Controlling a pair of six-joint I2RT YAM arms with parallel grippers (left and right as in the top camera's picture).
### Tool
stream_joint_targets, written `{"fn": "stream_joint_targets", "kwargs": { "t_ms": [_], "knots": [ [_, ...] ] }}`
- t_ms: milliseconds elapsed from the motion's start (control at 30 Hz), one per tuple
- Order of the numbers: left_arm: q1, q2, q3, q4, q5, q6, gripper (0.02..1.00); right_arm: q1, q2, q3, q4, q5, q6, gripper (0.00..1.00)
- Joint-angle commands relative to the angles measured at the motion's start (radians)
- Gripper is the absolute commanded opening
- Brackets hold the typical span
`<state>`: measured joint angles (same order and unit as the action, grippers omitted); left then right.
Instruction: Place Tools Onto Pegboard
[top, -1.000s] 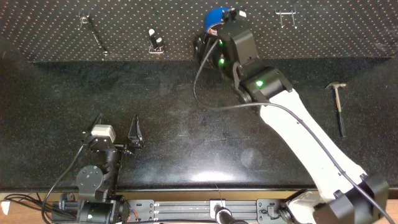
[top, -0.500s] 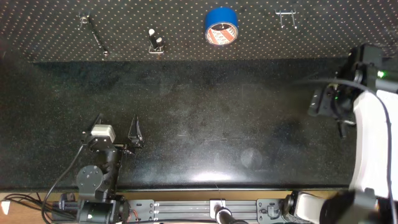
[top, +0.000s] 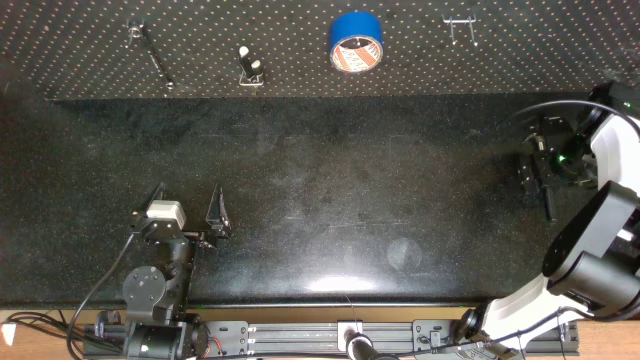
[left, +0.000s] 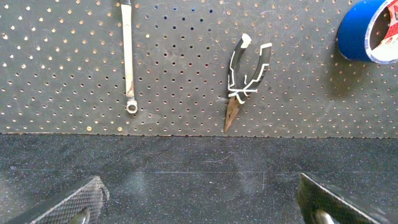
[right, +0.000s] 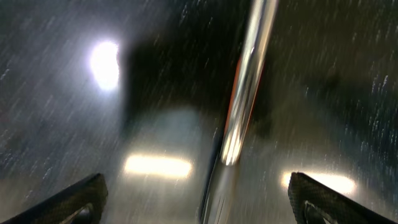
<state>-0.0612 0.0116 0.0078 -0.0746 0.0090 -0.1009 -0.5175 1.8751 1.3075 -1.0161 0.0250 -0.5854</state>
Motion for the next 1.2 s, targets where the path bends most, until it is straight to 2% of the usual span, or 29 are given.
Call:
{"fn": "stream_joint_targets", "kwargs": {
  "t_ms": [33,200,300,533,567,600,633,667,700,933,967,1000,1033,1067,1133,1167,1200],
  "knots": [
    [0.002,-0.008,-0.002,-0.005,0.01,0.013,0.996,-0.059,0.015,-0.074,0.107,0.008,0.023,0.952],
    [0.002,-0.008,-0.002,-0.005,0.011,0.013,0.993,-0.076,0.016,-0.075,0.095,-0.001,-0.023,0.952],
    [0.002,-0.008,-0.002,-0.005,0.011,0.013,0.996,-0.076,0.018,-0.075,0.102,-0.071,-0.023,0.947],
    [0.002,-0.008,-0.002,-0.005,0.01,0.013,0.996,-0.071,0.088,-0.075,0.052,-0.04,-0.022,0.939],
    [0.002,-0.008,-0.002,-0.005,0.011,0.013,0.993,-0.071,0.088,-0.075,0.048,-0.009,-0.021,0.884],
    [0.002,-0.008,-0.002,-0.005,0.011,0.013,0.996,-0.071,0.088,-0.075,0.049,0.003,-0.018,0.715],
    [0.002,-0.008,-0.002,-0.005,0.01,0.013,0.993,-0.071,0.088,-0.075,0.048,0.005,-0.018,0.538],
    [0.002,-0.008,-0.002,-0.005,0.011,0.013,0.996,-0.071,0.088,-0.075,0.049,0.005,-0.018,0.187],
    [0.002,-0.008,-0.002,-0.005,0.01,0.013,0.993,-0.071,0.088,-0.075,0.049,0.005,-0.017,0.077],
    [0.002,-0.008,-0.002,-0.005,0.011,0.013,0.993,-0.066,0.077,-0.075,0.069,-0.01,-0.003,0.071],
    [0.002,-0.008,-0.002,-0.005,0.011,0.013,0.996,-0.06,0.051,-0.075,0.08,-0.063,0.016,0.075],
    [0.002,-0.008,-0.002,-0.005,0.01,0.013,0.996,-0.053,-0.01,-0.079,0.094,-0.2,0.037,0.075],
    [0.002,-0.008,-0.002,-0.005,0.011,0.013,0.993,-0.048,-0.07,-0.104,0.132,-0.281,0.069,0.075],
    [0.002,-0.008,-0.002,-0.005,0.01,0.013,0.993,-0.042,-0.15,-0.166,0.222,-0.304,0.108,0.075],
    [0.002,-0.008,-0.002,-0.005,0.01,0.013,0.993,-0.03,-0.268,-0.294,0.395,-0.304,0.173,0.075],
    [0.002,-0.008,-0.002,-0.005,0.011,0.012,0.993,-0.014,-0.396,-0.444,0.568,-0.304,0.249,0.077],
    [0.002,-0.008,-0.002,-0.005,0.01,0.013,0.996,-0.007,-0.447,-0.503,0.627,-0.304,0.282,0.075]
  ]
}}
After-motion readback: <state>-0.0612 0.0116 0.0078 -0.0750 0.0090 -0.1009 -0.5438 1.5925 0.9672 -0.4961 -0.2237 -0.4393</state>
